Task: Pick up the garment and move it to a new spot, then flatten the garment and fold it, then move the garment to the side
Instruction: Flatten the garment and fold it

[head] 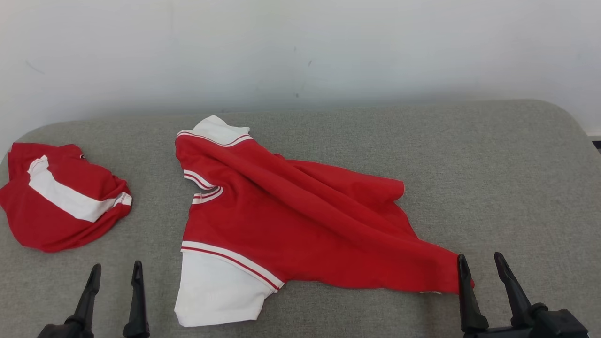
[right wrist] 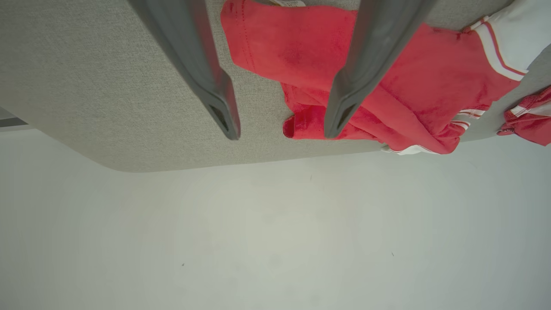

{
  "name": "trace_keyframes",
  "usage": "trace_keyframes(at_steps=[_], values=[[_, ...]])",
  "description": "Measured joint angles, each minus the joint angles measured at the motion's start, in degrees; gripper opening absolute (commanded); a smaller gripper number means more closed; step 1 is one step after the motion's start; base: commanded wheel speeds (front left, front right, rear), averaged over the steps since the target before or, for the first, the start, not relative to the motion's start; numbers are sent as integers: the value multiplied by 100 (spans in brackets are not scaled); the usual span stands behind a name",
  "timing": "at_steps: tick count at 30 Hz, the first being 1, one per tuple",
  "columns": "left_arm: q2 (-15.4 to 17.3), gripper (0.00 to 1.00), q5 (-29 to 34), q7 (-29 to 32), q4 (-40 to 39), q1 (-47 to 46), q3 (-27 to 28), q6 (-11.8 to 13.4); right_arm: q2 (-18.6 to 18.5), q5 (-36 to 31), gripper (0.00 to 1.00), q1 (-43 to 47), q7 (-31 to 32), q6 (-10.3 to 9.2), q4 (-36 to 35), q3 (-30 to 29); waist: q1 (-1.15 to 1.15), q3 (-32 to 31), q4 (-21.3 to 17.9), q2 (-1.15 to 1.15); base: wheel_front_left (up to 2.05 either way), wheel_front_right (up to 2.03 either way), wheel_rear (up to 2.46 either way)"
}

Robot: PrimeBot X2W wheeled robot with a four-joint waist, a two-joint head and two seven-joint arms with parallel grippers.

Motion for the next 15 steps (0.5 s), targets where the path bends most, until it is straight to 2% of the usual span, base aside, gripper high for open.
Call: trace_keyframes(at_steps=[6, 15], values=[[32, 100, -51, 0, 151, 60, -258, 0, 0, -20, 100, 4, -1, 0, 218, -88, 0, -1, -48, 0, 0, 0, 0], [156, 100, -346, 0, 934, -122, -808, 0, -160, -33, 100, -381, -1, 0, 1143, -157, 0, 195, -127, 0, 0, 0, 0]])
